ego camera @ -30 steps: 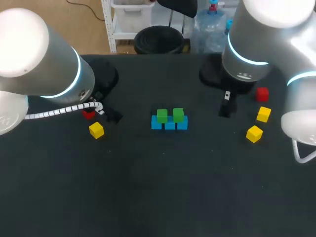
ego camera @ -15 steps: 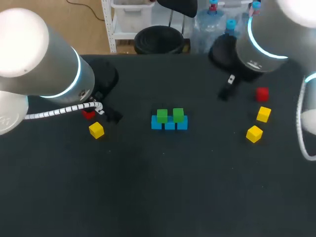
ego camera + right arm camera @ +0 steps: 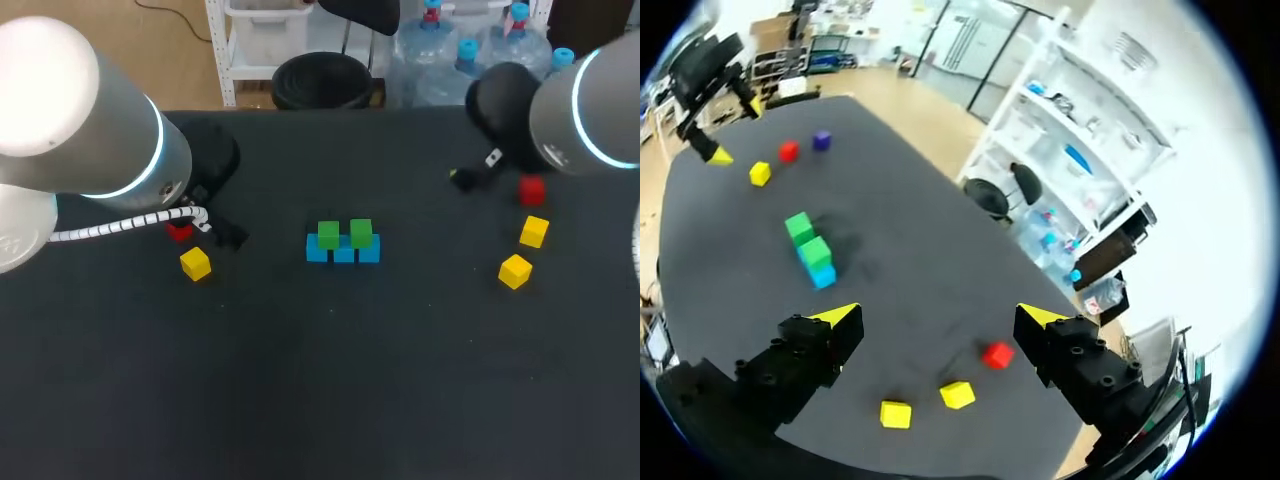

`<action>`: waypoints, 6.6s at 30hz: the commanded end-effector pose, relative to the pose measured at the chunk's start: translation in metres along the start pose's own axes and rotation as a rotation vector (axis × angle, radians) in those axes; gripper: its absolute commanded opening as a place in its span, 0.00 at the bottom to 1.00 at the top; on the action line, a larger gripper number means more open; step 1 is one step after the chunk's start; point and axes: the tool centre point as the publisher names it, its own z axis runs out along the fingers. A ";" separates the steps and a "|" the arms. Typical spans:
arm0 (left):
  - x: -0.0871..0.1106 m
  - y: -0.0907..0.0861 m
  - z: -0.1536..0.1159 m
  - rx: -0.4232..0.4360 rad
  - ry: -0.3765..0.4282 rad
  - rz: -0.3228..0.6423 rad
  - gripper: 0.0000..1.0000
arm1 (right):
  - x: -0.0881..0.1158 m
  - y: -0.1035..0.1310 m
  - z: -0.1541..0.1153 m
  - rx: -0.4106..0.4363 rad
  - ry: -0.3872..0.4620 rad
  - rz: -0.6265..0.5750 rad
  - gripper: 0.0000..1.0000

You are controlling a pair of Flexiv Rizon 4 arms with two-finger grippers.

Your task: Place the blue cubes, place green cubes on the blue cubes, place the yellow cubes on the green cubes, then place the red cubes on the yellow cubes, and place purple cube on the red cubes.

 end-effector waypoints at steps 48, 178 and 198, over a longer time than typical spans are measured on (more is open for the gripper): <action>0.000 0.001 0.000 0.002 -0.002 0.001 1.00 | 0.020 -0.021 0.024 0.278 -0.358 0.132 1.00; 0.035 0.025 0.005 -0.004 0.276 0.148 1.00 | 0.020 -0.021 0.024 0.278 -0.358 0.132 1.00; 0.056 0.016 -0.006 0.031 0.226 0.244 1.00 | 0.020 -0.021 0.024 0.278 -0.358 0.132 1.00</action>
